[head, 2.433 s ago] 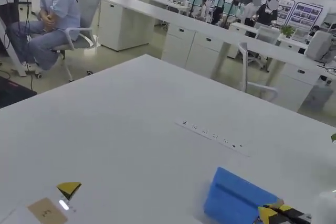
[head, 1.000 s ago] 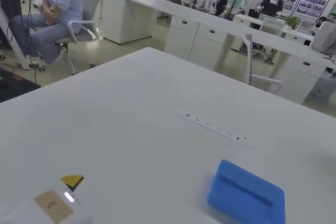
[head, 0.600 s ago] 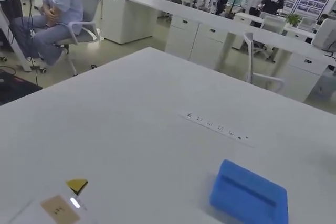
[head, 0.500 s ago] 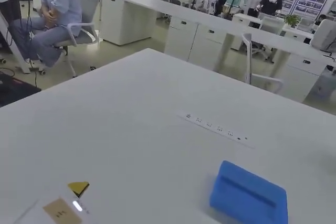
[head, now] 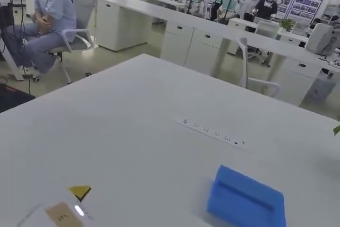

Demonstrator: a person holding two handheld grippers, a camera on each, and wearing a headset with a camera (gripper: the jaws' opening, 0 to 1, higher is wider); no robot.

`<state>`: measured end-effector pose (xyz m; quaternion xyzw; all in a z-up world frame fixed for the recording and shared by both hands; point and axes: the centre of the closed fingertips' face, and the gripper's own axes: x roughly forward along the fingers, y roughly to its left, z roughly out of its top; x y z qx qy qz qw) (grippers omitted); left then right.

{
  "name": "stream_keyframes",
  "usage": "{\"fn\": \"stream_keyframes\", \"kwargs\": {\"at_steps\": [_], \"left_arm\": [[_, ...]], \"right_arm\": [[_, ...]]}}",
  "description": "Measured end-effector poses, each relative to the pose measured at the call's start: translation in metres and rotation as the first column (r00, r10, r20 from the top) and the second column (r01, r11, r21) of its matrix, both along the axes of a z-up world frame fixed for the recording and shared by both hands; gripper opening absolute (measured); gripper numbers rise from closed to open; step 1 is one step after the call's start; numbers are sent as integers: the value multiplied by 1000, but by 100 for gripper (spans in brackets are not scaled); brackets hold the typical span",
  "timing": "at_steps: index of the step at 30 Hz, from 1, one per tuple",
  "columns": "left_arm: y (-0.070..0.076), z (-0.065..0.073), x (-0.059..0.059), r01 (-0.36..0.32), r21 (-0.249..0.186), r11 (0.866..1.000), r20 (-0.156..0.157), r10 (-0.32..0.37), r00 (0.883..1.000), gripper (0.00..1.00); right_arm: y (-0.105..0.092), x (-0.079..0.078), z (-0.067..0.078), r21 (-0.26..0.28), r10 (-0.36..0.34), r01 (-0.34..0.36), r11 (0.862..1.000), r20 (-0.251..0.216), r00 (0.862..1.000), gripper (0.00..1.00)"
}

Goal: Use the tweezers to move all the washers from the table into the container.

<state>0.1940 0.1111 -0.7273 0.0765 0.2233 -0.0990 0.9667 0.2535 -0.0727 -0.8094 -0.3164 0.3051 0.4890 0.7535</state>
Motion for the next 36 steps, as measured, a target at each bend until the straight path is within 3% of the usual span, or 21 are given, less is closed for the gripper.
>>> {"fn": "stream_keyframes", "kwargs": {"at_steps": [2, 3, 7, 9, 10, 12, 13, 17, 20, 24, 26, 29, 30, 34, 36], "left_arm": [[-1, 2, 2, 1, -4, 1000, 7, -1, 1000, 88], [-1, 5, 3, 2, -3, 1000, 19, -2, 1000, 87], [-4, 12, 6, 13, 7, 1000, 42, -13, 999, 87], [-6, 12, 8, 12, 11, 1000, 37, -13, 999, 88], [-6, 12, 9, 12, 11, 1000, 37, -12, 999, 87], [-7, 12, 11, 14, 6, 1000, 36, -14, 999, 88], [-9, 13, 12, 18, 4, 1000, 36, -18, 999, 88], [-12, 14, 16, 39, 11, 999, 33, -39, 999, 88], [-14, 16, 18, 49, 1, 999, 35, -49, 998, 91], [-15, 16, 20, 54, -13, 998, 30, -53, 998, 95], [-15, 15, 20, 56, -10, 998, 26, -56, 998, 95], [-16, 15, 22, 57, -6, 998, 24, -57, 998, 98], [-17, 15, 22, 58, -11, 998, 24, -58, 998, 99], [-17, 17, 24, 56, -8, 998, 27, -56, 998, 99], [-15, 18, 25, 48, -7, 999, 33, -47, 998, 99]], "right_arm": [[-9, 2, 17, 65, -94, 94, 993, 8, 996, 17], [-13, 2, 29, 123, -157, 156, 980, -2, 988, 18], [-34, 0, 56, 222, -294, 291, 931, -20, 956, 17], [-45, -1, 70, 277, -353, 346, 896, -25, 935, 17], [-53, -1, 78, 310, -394, 384, 870, -34, 919, 19], [-63, -1, 86, 334, -437, 425, 841, -40, 898, 22], [-71, 0, 92, 355, -476, 456, 816, -35, 879, 24], [-88, 1, 104, 407, -557, 524, 749, -42, 829, 36], [-93, 1, 109, 437, -590, 549, 713, -50, 806, 45], [-100, 3, 108, 452, -625, 573, 683, -43, 779, 61], [-106, 4, 108, 457, -655, 591, 665, -25, 755, 69], [-114, 5, 106, 464, -683, 609, 643, -10, 730, 83], [-117, 5, 104, 459, -692, 617, 639, -7, 722, 86], [-122, 4, 100, 456, -700, 623, 636, 2, 714, 96], [-124, 5, 99, 458, -710, 631, 627, 2, 704, 99]]}}
